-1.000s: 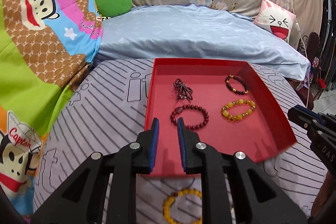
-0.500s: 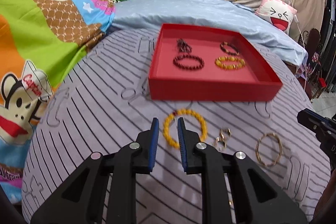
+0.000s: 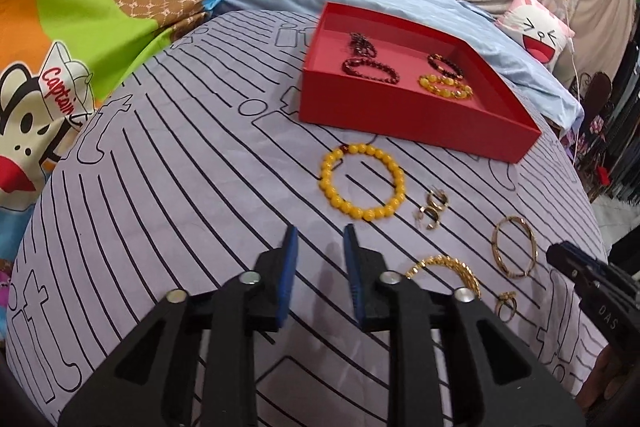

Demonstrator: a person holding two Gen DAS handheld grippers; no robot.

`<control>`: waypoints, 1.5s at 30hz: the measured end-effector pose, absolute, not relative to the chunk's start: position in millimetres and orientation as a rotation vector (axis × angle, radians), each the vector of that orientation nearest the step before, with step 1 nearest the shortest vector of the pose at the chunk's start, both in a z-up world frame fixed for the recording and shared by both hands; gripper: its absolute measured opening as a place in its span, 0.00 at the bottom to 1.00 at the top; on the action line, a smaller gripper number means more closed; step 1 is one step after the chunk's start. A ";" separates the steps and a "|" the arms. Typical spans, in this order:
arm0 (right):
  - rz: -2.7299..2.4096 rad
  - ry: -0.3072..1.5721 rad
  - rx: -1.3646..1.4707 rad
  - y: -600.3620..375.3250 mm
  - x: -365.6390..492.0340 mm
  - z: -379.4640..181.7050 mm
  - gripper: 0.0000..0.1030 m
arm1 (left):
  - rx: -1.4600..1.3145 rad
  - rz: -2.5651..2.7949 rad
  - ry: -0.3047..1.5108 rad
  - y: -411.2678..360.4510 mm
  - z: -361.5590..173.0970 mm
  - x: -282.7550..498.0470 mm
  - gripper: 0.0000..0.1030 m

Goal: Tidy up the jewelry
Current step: 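Withdraw both tools from the tray toward the remaining jewelry, then close the left tool on the amber bead bracelet while the right closes on the gold bangle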

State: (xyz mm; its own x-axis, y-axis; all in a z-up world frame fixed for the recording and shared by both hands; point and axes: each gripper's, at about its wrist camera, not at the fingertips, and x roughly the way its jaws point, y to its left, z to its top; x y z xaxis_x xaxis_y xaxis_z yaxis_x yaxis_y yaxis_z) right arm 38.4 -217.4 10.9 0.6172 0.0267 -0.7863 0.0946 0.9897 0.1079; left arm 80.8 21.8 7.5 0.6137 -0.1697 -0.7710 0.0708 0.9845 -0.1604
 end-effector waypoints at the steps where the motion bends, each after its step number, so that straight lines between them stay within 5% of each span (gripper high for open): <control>1: -0.041 0.905 0.144 -217.2 39.5 10.0 0.21 | -0.132 -0.134 0.897 24.2 8.4 84.9 0.32; 27: -0.062 0.913 0.093 -205.3 65.0 -4.3 0.22 | -0.034 -0.139 0.888 -0.5 -3.7 136.7 0.33; 34: -0.065 0.906 0.078 -204.8 64.1 -4.9 0.16 | -0.046 -0.177 0.891 0.0 -4.2 135.7 0.07; 37: -0.060 0.912 0.085 -206.0 63.1 -4.2 0.04 | -0.046 -0.198 0.888 -1.5 -3.4 131.1 0.07; 45: -0.047 0.910 0.130 -214.9 53.8 4.3 0.04 | -0.072 -0.247 0.865 -1.0 14.8 109.4 0.07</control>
